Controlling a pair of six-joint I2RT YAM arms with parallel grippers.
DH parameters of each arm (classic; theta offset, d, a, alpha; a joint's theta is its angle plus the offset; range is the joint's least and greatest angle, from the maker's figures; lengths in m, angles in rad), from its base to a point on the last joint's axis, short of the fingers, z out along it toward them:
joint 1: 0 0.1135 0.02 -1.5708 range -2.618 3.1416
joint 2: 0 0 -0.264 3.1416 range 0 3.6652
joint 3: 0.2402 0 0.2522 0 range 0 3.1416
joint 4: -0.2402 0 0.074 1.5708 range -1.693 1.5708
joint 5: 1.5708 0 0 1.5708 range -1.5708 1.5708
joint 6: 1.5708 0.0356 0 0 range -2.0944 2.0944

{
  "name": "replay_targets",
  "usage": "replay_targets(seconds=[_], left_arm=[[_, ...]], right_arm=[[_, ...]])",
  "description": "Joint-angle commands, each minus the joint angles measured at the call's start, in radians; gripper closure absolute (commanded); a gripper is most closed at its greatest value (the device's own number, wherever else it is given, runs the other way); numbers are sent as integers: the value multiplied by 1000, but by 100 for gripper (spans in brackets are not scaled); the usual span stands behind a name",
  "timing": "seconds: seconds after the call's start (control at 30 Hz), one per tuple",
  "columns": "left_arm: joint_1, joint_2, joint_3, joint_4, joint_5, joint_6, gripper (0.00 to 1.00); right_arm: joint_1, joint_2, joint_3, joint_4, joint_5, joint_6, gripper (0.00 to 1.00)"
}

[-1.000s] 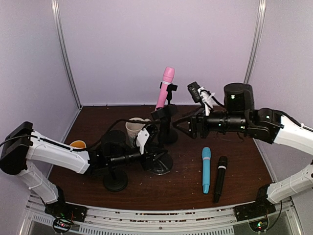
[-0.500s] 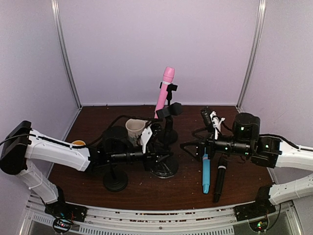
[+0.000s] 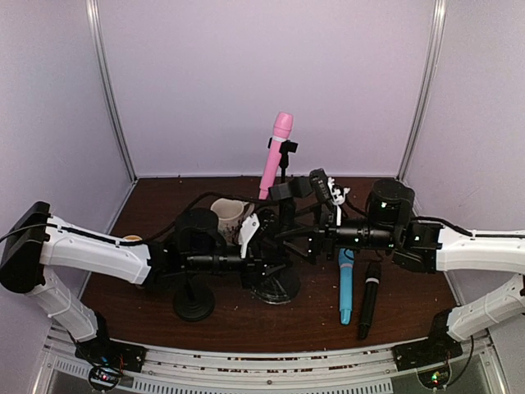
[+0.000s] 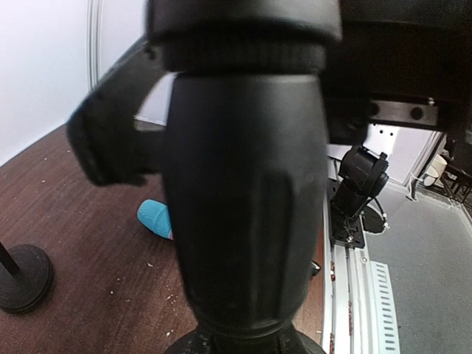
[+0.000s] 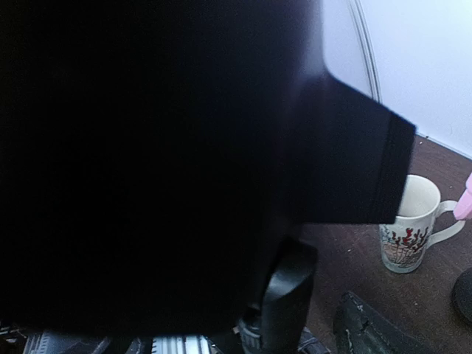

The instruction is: Attach the microphones to the stand

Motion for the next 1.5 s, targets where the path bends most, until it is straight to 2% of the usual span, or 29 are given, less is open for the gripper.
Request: replay_targets(seconds=[0.0, 0.13, 0.37, 0.57, 0.73, 0.87, 0.97, 1.1, 1.27, 1.47], left_arm=[[-2, -44, 50, 69, -40, 5, 100], [-2, -42, 62, 30, -124, 9, 100], [5, -46, 59, 38, -180, -7, 100], [8, -42, 61, 57, -117, -6, 100], [8, -57, 41, 98, -7, -1, 100], [6, -57, 53, 76, 76, -4, 100], [6, -56, 59, 67, 91, -10, 100], [5, -49, 77, 49, 99, -14, 100], [6, -65, 78, 12, -23, -17, 100], [16, -54, 119, -95, -174, -8, 100]], right_arm=[[16, 3, 5, 97, -113, 84, 18], [40, -40, -42, 107, -100, 146, 22], [52, -183, -105, -21, -66, 175, 22], [43, -232, -110, -147, -16, 94, 22], [-14, -185, -44, -239, 80, 16, 20], [-26, -138, -22, -165, 68, -21, 16], [-25, -83, -7, -57, -58, -41, 16], [-21, -3, 19, 62, -153, -1, 17], [2, 21, 27, 73, -192, 31, 23], [60, -80, -79, 36, -157, 74, 24]])
